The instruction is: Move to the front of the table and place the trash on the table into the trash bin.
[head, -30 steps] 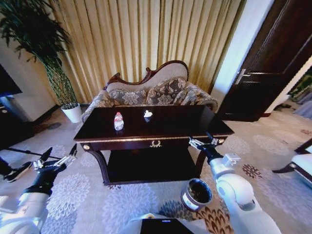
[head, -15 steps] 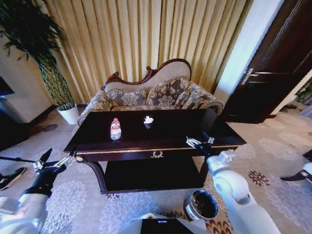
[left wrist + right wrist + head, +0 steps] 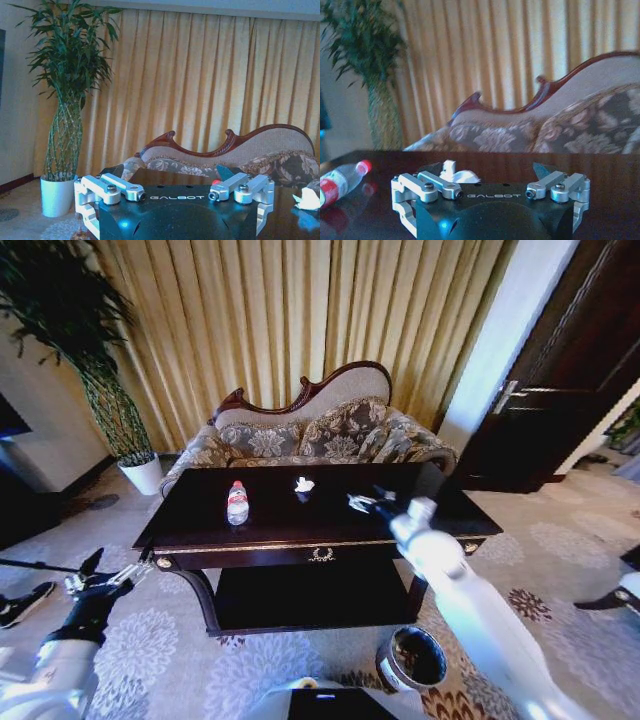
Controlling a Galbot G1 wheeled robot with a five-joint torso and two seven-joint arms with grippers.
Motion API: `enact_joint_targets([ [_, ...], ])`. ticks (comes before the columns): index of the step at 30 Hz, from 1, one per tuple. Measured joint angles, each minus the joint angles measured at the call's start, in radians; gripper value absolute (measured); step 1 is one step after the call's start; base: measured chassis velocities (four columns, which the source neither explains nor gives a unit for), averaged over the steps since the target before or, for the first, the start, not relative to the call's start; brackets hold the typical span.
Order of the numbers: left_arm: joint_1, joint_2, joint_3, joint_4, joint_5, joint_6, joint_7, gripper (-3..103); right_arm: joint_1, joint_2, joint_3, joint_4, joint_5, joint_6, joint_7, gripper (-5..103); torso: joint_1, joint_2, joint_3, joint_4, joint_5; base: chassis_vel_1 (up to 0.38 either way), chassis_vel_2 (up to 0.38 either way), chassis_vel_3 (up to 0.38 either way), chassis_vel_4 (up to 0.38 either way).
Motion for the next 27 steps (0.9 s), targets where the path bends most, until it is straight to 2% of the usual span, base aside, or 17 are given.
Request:
enact_joint_targets([
  [1,0.0,0.0,0.0,0.0,0.0,0.0,0.0,100,0.0,0.0,0.0,0.0,0.0,0.0,0.0,100,0.0,0.0,0.0,0.0,0.0,0.0,0.0,0.0,0.0],
  [4,-0.006,0.001,-0.001,0.0,0.004,0.0,0.0,100,0.117,0.025,-0.099,-0.087,0.004,-0.006,-0.002,100,0.0,0.0,0.0,-0.0004,0.0002,0.0,0.0,0.0,0.0],
  [5,-0.001,-0.006,-0.011,0.0,0.005,0.0,-0.001,100,0.231,0.06,-0.181,-0.175,0.0,-0.006,-0.015,100,0.0,0.0,0.0,0.0003,0.0001,0.0,0.0,0.0,0.0],
  [6,0.004,-0.012,-0.021,0.0,0.005,0.0,-0.001,100,0.288,0.089,-0.223,-0.227,-0.01,-0.006,-0.026,100,0.0,0.0,0.0,0.0,-0.0002,0.0,0.0,0.0,0.0],
  [8,0.009,-0.015,-0.033,0.0,0.003,-0.001,-0.001,100,0.335,0.122,-0.263,-0.28,-0.018,-0.006,-0.032,100,0.0,0.0,0.0,-0.0002,0.0001,0.0,0.0,0.0,0.0],
  [21,0.007,-0.032,-0.039,0.0,0.001,-0.005,0.0,100,0.403,0.25,-0.365,-0.458,-0.081,-0.027,-0.048,100,0.0,0.0,0.0,-0.0001,0.0002,0.0,0.0,0.0,0.0],
  [27,0.01,-0.035,-0.04,0.0,0.001,-0.013,0.003,100,0.413,0.28,-0.372,-0.522,-0.122,-0.01,-0.048,100,0.0,0.0,0.0,-0.0002,0.0001,0.0,0.0,0.0,0.0],
])
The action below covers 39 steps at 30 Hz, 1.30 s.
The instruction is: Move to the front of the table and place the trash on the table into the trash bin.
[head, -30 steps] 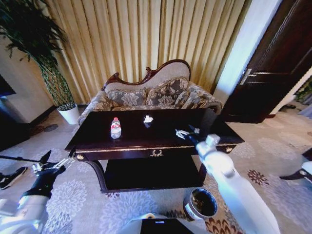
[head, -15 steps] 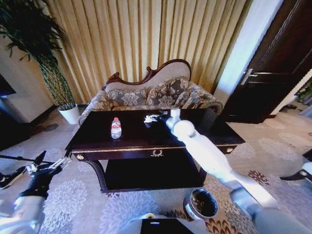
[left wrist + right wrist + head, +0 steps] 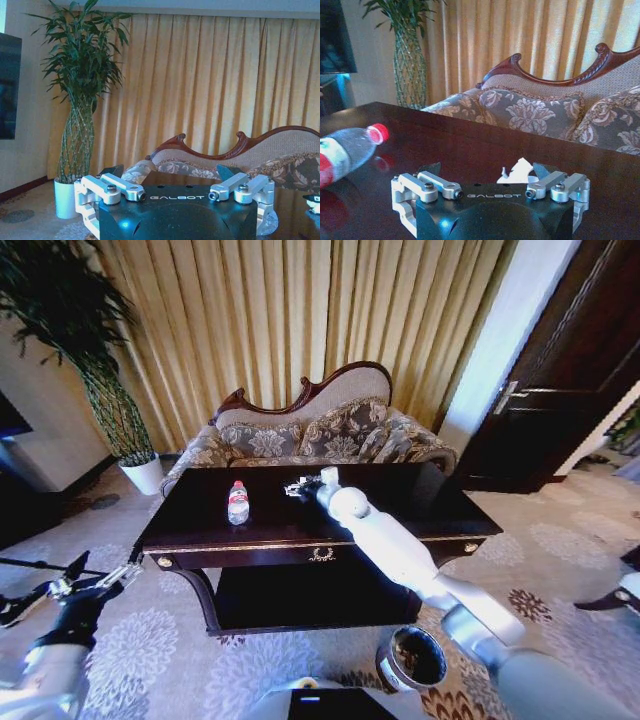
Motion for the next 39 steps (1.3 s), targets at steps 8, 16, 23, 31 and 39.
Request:
enact_joint_targets([
  [8,-0.002,-0.003,0.0,0.0,-0.001,-0.005,0.002,100,0.004,0.02,0.0,-0.044,-0.042,0.015,-0.005,103,0.0,0.0,0.0,0.0,0.0001,0.0,0.0,0.0,0.0],
  [16,-0.001,-0.006,-0.001,0.0,-0.001,-0.008,0.005,100,0.004,0.034,0.004,-0.062,-0.056,0.021,-0.006,80,0.0,0.0,0.0,0.0,0.0001,0.0,0.0,0.0,0.0],
  [23,-0.004,-0.002,-0.001,0.0,-0.001,-0.008,0.005,100,-0.002,0.034,0.009,-0.061,-0.063,0.023,-0.005,52,0.0,0.0,0.0,0.0,0.0002,0.0,0.0,0.0,0.0],
  [31,-0.006,0.001,0.0,0.0,-0.001,-0.009,0.006,100,-0.007,0.027,0.012,-0.052,-0.063,0.026,-0.005,20,0.0,0.0,0.0,0.0001,0.0002,0.0,0.0,0.0,0.0],
  [39,-0.006,0.002,0.001,0.0,0.0,-0.018,0.007,100,-0.015,0.02,0.013,-0.038,-0.064,0.026,-0.005,2,0.0,0.0,0.0,0.0,0.0002,0.0,0.0,0.0,0.0],
])
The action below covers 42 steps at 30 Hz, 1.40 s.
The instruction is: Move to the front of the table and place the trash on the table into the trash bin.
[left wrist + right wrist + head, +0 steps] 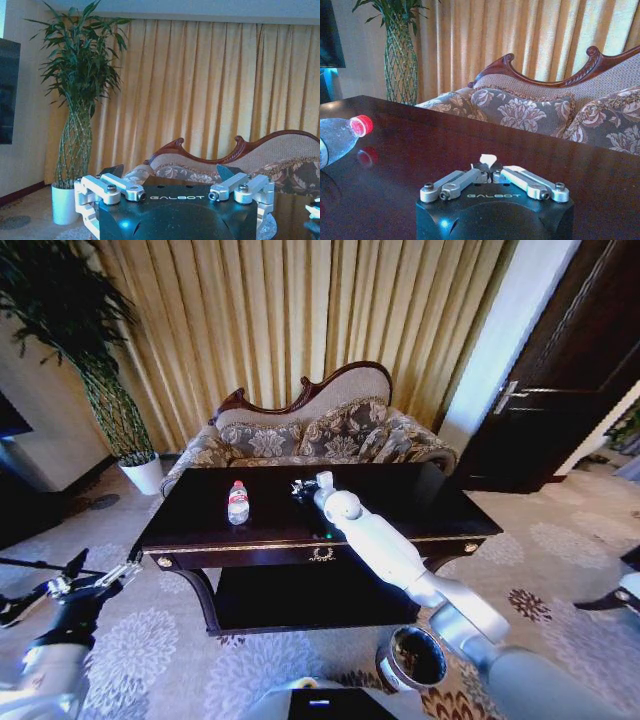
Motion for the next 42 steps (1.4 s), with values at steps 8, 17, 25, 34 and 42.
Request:
enact_joint_targets([
  [8,0.0,0.005,0.004,0.0,-0.001,-0.003,-0.004,100,-0.038,-0.044,0.045,0.144,0.025,-0.001,0.037,0,0.0,0.0,0.0,0.0002,0.0001,0.0,0.0,0.0,0.0],
  [17,-0.001,0.012,0.008,0.0,-0.015,0.0,-0.013,100,-0.203,-0.166,0.185,0.412,0.07,-0.008,0.142,0,0.0,0.0,0.0,0.0,0.0001,0.0,0.0,0.0,0.0],
  [25,-0.004,0.03,-0.003,0.0,-0.031,-0.001,-0.016,100,-0.508,-0.31,0.403,0.606,0.049,0.069,0.136,0,0.0,0.0,0.0,-0.0006,0.0001,0.0,0.0,0.0,0.0],
  [34,-0.015,0.031,0.012,0.0,-0.033,0.0,-0.016,100,-0.794,-0.352,0.629,0.773,0.03,0.196,0.139,0,0.0,0.0,0.0,0.0002,0.0001,0.0,0.0,0.0,0.0],
  [42,-0.01,0.063,0.006,0.0,-0.074,0.0,-0.022,100,-1.16,-0.293,0.924,0.911,0.029,0.276,0.059,0,0.0,0.0,0.0,-0.0003,0.0002,0.0,0.0,0.0,0.0],
])
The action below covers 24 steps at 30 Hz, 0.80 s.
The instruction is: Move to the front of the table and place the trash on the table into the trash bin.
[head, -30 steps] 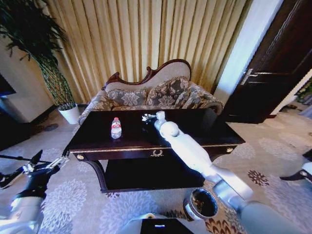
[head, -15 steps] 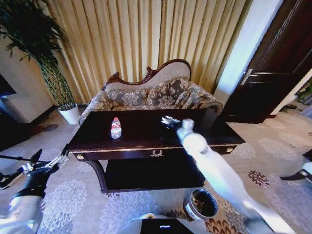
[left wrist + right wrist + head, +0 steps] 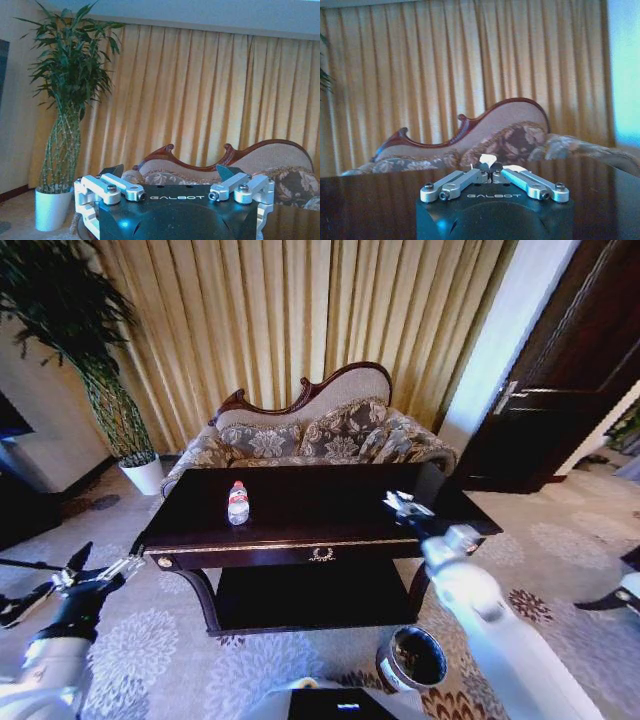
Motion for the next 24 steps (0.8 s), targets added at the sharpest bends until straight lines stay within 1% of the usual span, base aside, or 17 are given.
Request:
enact_joint_targets([
  [2,0.002,0.003,0.0,0.0,-0.003,0.0,0.0,100,-0.083,0.013,0.05,0.041,0.001,0.02,-0.016,0,0.0,0.0,0.0,0.0,-0.0001,0.0,0.0,0.0,0.0],
  [3,0.002,0.003,0.0,0.0,-0.003,0.0,0.0,100,-0.083,0.013,0.05,0.041,0.001,0.02,-0.016,0,0.0,0.0,0.0,0.0,-0.0001,0.0,0.0,0.0,0.0],
  [5,0.007,0.004,0.004,0.0,-0.003,-0.002,0.003,100,-0.133,0.031,0.081,0.089,0.0,0.034,-0.023,0,0.0,0.0,0.0,0.0004,-0.0003,0.0,0.0,0.0,0.0],
  [7,0.013,0.015,0.009,0.0,-0.003,-0.007,0.012,100,-0.156,0.049,0.086,0.127,-0.013,0.034,-0.024,0,0.0,0.0,0.0,0.0007,-0.0003,0.0,0.0,0.0,0.0],
  [9,0.007,0.029,0.014,0.0,-0.001,-0.009,0.017,100,-0.166,0.065,0.077,0.144,-0.044,0.031,-0.025,0,0.0,0.0,0.0,0.0005,-0.0003,0.0,0.0,0.0,0.0],
  [14,-0.005,0.04,0.02,0.013,0.0,-0.011,0.02,100,-0.17,0.075,0.06,0.146,-0.076,0.026,-0.024,0,0.0,0.0,0.0,0.0004,-0.0002,0.0,0.0,0.0,0.0],
  [18,0.009,0.037,0.016,0.015,0.0,-0.016,0.024,100,-0.173,0.072,0.06,0.141,-0.079,0.024,-0.024,0,0.0,0.0,0.0,0.0003,-0.0003,0.006,-0.013,-0.014,0.01],
  [19,0.015,0.035,0.012,0.012,-0.001,-0.017,0.024,100,-0.173,0.071,0.06,0.141,-0.079,0.024,-0.024,0,0.0,0.0,0.0,0.0007,-0.0002,0.07,-0.053,-0.081,0.063],
  [24,0.023,0.033,0.003,0.003,-0.002,-0.018,0.024,100,-0.171,0.072,0.054,0.141,-0.079,0.022,-0.023,0,0.0,0.0,0.0,0.0004,-0.0001,0.101,-0.089,-0.098,0.093],
])
